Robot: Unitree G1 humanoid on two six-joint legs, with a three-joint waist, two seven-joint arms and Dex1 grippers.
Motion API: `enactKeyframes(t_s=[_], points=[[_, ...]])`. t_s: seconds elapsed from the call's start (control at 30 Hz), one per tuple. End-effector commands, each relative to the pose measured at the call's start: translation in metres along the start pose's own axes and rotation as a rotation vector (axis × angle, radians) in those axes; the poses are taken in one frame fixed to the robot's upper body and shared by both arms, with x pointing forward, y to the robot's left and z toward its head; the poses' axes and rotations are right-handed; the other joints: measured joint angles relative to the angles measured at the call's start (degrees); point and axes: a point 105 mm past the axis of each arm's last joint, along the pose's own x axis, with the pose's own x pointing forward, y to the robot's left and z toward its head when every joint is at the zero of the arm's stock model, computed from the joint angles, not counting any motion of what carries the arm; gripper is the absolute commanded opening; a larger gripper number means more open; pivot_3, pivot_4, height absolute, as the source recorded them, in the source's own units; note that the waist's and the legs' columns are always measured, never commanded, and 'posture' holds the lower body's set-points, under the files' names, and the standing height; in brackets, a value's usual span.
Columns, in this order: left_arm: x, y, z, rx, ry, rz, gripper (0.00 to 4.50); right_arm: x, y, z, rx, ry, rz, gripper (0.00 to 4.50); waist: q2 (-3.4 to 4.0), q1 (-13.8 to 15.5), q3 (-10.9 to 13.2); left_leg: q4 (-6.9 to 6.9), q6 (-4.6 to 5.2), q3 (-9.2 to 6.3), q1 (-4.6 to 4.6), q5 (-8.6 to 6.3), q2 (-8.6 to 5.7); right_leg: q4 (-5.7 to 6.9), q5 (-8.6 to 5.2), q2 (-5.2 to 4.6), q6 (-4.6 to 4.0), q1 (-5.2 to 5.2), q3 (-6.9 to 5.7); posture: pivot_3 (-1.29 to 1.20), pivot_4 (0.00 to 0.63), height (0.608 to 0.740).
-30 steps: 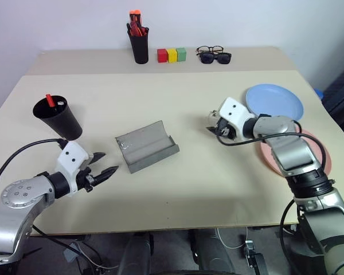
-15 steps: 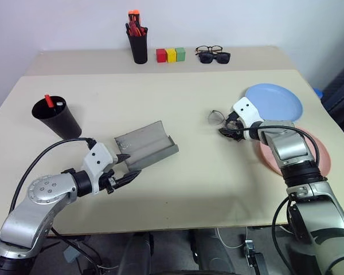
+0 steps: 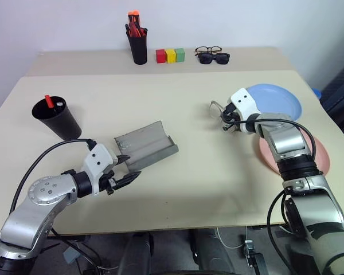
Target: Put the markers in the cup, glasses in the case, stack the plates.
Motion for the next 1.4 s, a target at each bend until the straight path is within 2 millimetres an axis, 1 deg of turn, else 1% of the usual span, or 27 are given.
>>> enactKeyframes(t_s=[0.03,0.13,0.17,0.2,0.27,0.37,0.4,0.47,0.5,0.57,0.63,0.7,0.77,0.9,0.93,1.03,1.17,1.27,1.37,1.4], points=[[-0.002,0.001,0.005,0.033,-0.016,0.009,2.94,-0.002,-0.004,-0.004,-0.011,0.013,-0.020,0.02,0.00,0.1,0.0,0.01,0.00,0.00,0.04,0.00,0.00,0.00,-0.01,0.00,-0.01,0.05,0.00,0.00,0.150,0.740],[-0.003,0.002,0.005,0.034,-0.014,0.011,2.94,-0.003,-0.003,0.000,-0.033,0.000,-0.022,0.02,0.00,0.1,0.0,0.02,0.00,0.02,0.07,0.00,0.00,0.00,-0.01,0.00,-0.01,0.07,0.03,0.00,0.150,0.740],[-0.003,0.003,0.004,0.034,-0.012,0.016,2.94,-0.003,-0.002,0.004,-0.063,-0.015,-0.019,0.02,0.00,0.1,0.0,0.02,0.00,0.02,0.07,0.00,0.00,0.01,0.00,0.00,-0.01,0.07,0.03,0.00,0.150,0.740],[-0.006,0.008,0.004,0.038,-0.012,0.045,2.94,-0.006,0.006,0.016,-0.126,-0.064,0.020,0.02,0.00,0.1,0.0,0.01,0.00,0.02,0.08,0.00,0.00,0.02,0.00,0.01,-0.01,0.06,0.03,0.00,0.150,0.740],[-0.016,0.026,-0.001,0.011,-0.002,0.130,2.94,-0.015,0.030,0.047,-0.223,-0.191,0.138,0.02,0.03,0.1,0.0,-0.01,0.00,0.02,0.07,0.00,0.00,0.02,0.00,0.01,0.00,0.04,0.03,0.00,0.150,0.740],[-0.028,0.040,-0.007,-0.006,0.010,0.196,2.94,-0.024,0.053,0.069,-0.273,-0.280,0.245,0.02,0.09,-0.8,0.1,-0.08,0.01,0.01,0.07,0.00,0.02,0.08,0.01,0.04,0.04,-0.05,0.03,0.00,0.150,0.740],[-0.035,0.045,-0.013,-0.004,0.034,0.220,2.94,-0.026,0.067,0.079,-0.309,-0.311,0.308,0.02,0.08,-0.9,0.1,-0.10,0.01,0.01,0.08,0.00,0.04,0.09,0.01,0.04,0.04,-0.05,0.02,0.00,0.150,0.740],[-0.051,0.054,-0.022,-0.006,0.065,0.263,2.94,-0.029,0.112,0.106,-0.398,-0.399,0.513,0.02,0.09,-1.8,0.1,-0.10,0.00,0.01,0.08,0.00,0.04,0.08,0.01,0.04,0.04,-0.04,0.03,0.00,0.150,0.740],[-0.056,0.057,-0.024,-0.008,0.071,0.274,2.94,-0.029,0.127,0.115,-0.445,-0.424,0.585,0.02,0.10,-2.1,0.1,-0.12,0.01,0.08,0.14,-0.01,0.07,0.09,0.02,0.05,0.03,-0.05,0.08,0.00,0.150,0.740],[-0.061,0.061,-0.025,-0.003,0.077,0.283,2.94,-0.024,0.149,0.127,-0.551,-0.448,0.698,0.02,0.11,-2.3,0.1,-0.13,0.01,0.08,0.17,-0.01,0.17,0.12,0.02,0.15,0.01,-0.05,0.07,0.00,0.150,0.740],[-0.063,0.064,-0.026,-0.001,0.080,0.291,2.94,-0.018,0.161,0.133,-0.589,-0.449,0.775,0.02,0.10,-1.9,0.1,-0.12,0.01,0.05,0.17,0.00,0.26,0.11,0.05,0.24,-0.04,-0.05,0.04,0.00,0.150,0.740],[-0.063,0.066,-0.025,0.001,0.076,0.302,2.94,-0.007,0.173,0.136,-0.617,-0.431,0.839,0.02,0.06,-1.2,0.0,-0.10,0.00,0.06,0.16,-0.01,0.25,0.07,0.05,0.23,-0.05,-0.03,0.04,0.00,0.150,0.740],[-0.063,0.064,-0.023,0.003,0.069,0.309,2.94,0.003,0.184,0.133,-0.651,-0.400,0.900,0.02,0.01,-1.1,0.0,-0.10,0.00,0.06,0.14,-0.01,0.25,0.03,0.05,0.22,-0.06,-0.01,0.03,0.00,0.150,0.740],[-0.062,0.054,-0.021,0.000,0.061,0.309,2.94,0.002,0.194,0.109,-0.726,-0.334,1.083,0.02,0.04,-1.2,0.0,-0.16,-0.01,0.06,0.12,-0.01,0.25,0.01,0.06,0.21,-0.05,-0.02,0.02,0.00,0.150,0.740],[-0.062,0.052,-0.022,-0.002,0.061,0.310,2.94,0.003,0.195,0.103,-0.741,-0.318,1.106,0.02,0.05,-1.3,0.0,-0.19,-0.01,0.07,0.11,-0.01,0.25,0.02,0.07,0.20,-0.04,-0.05,0.03,0.00,0.150,0.740],[-0.062,0.046,-0.023,-0.010,0.062,0.314,2.94,0.012,0.194,0.095,-0.757,-0.278,1.091,0.02,0.06,-1.5,0.0,-0.25,-0.01,0.07,0.13,-0.01,0.28,0.06,0.14,0.25,0.08,-0.11,0.02,0.00,0.150,0.740],[-0.062,0.042,-0.023,-0.017,0.065,0.317,2.94,0.014,0.196,0.091,-0.755,-0.261,1.118,0.02,0.10,-1.5,0.1,-0.25,-0.01,0.07,0.15,-0.01,0.39,0.11,0.09,0.38,-0.14,-0.15,0.03,0.00,0.150,0.740],[-0.061,0.043,-0.024,-0.016,0.068,0.315,2.94,0.016,0.199,0.091,-0.746,-0.260,1.118,0.02,0.10,-1.5,0.1,-0.24,-0.01,0.07,0.15,-0.01,0.41,0.10,0.09,0.41,-0.16,-0.14,0.03,0.00,0.150,0.740],[-0.060,0.046,-0.022,-0.010,0.065,0.315,2.94,0.016,0.199,0.096,-0.744,-0.278,1.105,1.02,0.11,-1.5,0.1,-0.23,-0.01,0.07,0.15,-0.01,0.41,0.10,0.09,0.41,-0.17,-0.14,0.03,0.00,0.150,0.740],[-0.060,0.047,-0.021,-0.009,0.063,0.316,2.94,0.016,0.198,0.099,-0.744,-0.287,1.097,1.52,0.11,-1.5,0.1,-0.23,-0.01,0.07,0.15,-0.01,0.41,0.10,0.09,0.41,-0.17,-0.14,0.03,0.00,0.150,0.740]])
